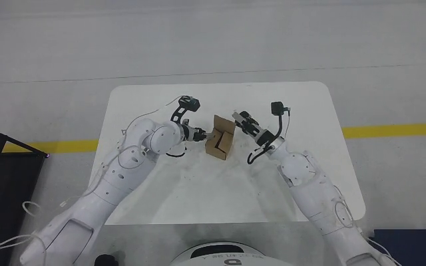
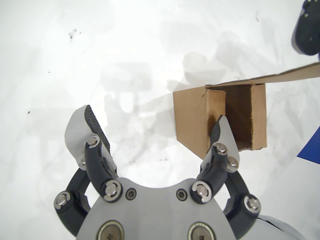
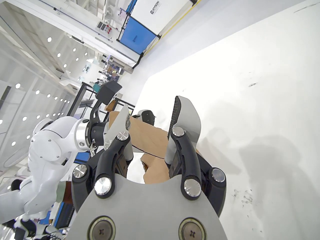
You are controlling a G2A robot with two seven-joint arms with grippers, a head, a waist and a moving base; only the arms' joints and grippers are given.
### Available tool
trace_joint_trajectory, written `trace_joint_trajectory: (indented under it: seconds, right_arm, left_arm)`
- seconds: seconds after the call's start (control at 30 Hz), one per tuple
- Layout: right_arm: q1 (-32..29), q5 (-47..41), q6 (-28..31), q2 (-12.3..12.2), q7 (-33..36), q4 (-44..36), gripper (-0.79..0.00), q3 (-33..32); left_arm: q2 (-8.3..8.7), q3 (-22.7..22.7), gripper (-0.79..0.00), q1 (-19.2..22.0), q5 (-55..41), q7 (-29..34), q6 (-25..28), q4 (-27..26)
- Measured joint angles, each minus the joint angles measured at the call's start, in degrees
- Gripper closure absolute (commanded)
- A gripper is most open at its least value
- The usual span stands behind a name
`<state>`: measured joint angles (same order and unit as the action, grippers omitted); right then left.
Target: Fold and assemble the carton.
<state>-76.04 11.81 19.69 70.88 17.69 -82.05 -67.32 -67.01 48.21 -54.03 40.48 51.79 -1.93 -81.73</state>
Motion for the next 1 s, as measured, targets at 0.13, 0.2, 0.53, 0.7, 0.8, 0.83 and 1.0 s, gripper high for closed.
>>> trace_joint_trajectory:
  seconds: [0.13, 0.2, 0.53, 0.7, 0.8, 0.83, 1.0]
  right_arm:
    - [1.58, 0.04, 1.58, -0.36, 7.53, 0.9, -0.342, 0.32]
    - [1.83, 1.94, 1.43, -0.64, 10.41, 0.21, -0.336, 0.35]
    - [0.86, 17.37, -0.32, -1.73, 16.82, -5.99, -0.56, 2.22]
    - [-0.2, 20.93, -0.66, -1.95, 16.11, -8.32, -0.631, 2.75]
    - [-0.67, 22.55, -0.14, -2.2, 16.61, -9.23, -0.628, 2.7]
    - [-0.68, 24.02, -0.28, -2.33, 17.67, -9.47, -0.585, 2.85]
    - [-0.63, 26.84, -2.04, -2.55, 20.25, -10.48, -0.413, 3.53]
  left_arm:
    - [-0.14, 0.83, -0.785, 0.64, -0.19, -0.55, -0.22, 0.75]
    - [-0.01, 2.03, -0.785, 0.93, -0.74, -0.74, -0.24, 1.03]
    - [1.76, 9.69, -0.785, -1.55, -1.12, -0.64, 1.15, 0.67]
    - [2.47, 12.2, -0.785, -3.6, -0.92, -0.11, 1.97, -1.63]
    - [2.87, 13.45, -0.785, -4.85, -0.61, 0.18, 2.92, -3.22]
    - [3.04, 14.01, -0.785, -5.33, -0.49, 0.27, 3.35, -3.83]
    - [3.91, 16.88, -0.785, -7.53, -0.38, 1.59, 5.81, -6.24]
